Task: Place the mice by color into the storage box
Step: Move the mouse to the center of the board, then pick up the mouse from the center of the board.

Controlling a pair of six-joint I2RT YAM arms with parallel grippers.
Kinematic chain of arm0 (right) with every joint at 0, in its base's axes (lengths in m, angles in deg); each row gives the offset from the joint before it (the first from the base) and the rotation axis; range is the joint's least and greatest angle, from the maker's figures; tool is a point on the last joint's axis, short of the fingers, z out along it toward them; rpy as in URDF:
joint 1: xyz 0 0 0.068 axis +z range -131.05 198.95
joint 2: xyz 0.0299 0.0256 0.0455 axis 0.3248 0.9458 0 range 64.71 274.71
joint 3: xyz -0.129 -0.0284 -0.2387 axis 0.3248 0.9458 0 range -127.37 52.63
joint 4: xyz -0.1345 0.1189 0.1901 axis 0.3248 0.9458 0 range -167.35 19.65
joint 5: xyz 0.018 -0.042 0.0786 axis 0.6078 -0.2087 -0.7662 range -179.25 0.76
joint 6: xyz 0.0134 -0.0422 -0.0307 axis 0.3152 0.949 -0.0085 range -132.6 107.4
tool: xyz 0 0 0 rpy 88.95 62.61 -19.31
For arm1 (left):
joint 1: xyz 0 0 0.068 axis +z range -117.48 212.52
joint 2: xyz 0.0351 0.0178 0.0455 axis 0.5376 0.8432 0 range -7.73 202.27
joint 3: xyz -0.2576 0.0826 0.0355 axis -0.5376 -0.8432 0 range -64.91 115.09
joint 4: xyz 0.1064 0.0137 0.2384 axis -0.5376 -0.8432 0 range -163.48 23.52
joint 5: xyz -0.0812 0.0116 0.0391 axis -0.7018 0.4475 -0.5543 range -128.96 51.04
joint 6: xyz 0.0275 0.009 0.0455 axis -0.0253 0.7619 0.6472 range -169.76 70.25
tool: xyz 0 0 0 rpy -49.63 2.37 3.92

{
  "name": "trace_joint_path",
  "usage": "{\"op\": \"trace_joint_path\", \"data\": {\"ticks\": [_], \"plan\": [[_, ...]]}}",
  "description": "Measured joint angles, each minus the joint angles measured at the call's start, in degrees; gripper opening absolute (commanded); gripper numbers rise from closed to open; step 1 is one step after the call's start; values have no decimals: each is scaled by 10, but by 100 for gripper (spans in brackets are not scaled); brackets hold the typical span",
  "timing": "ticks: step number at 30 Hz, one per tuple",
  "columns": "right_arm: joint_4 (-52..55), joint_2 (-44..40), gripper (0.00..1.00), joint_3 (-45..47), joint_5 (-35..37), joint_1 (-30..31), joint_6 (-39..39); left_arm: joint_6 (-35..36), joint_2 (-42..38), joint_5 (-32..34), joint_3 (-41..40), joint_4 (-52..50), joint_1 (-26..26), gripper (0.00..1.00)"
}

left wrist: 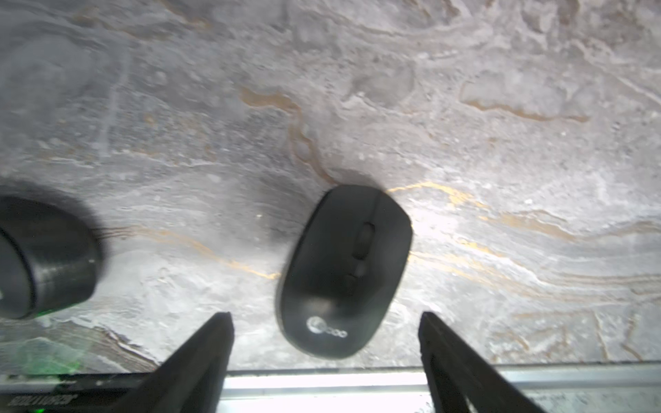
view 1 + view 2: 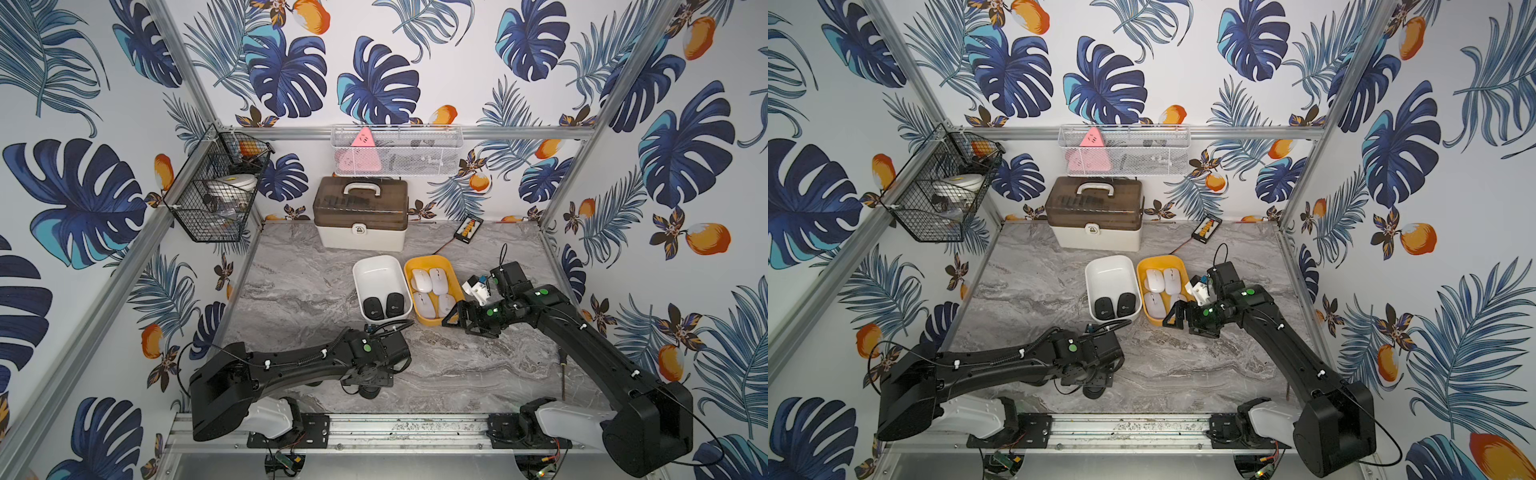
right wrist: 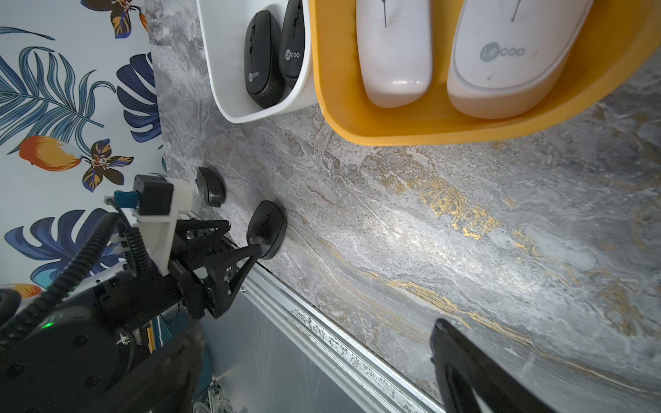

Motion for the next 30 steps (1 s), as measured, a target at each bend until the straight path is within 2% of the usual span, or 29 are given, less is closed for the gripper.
{"op": "trace_joint_path", "data": {"ticks": [5,12,17,22,30], "plan": [[0,2,100,-1,-2,0,0,30,52,-31,12,2,0,94],[0,1,100,-1,-2,0,0,59,114,-46,17,9,-1,90],[0,1,100,-1,-2,0,0,73,134,-42,32,12,3,83],[0,1,100,-1,-2,0,0,78,139,-43,36,13,14,72],[0,1,100,-1,-2,0,0,86,136,-40,35,12,24,62]]}}
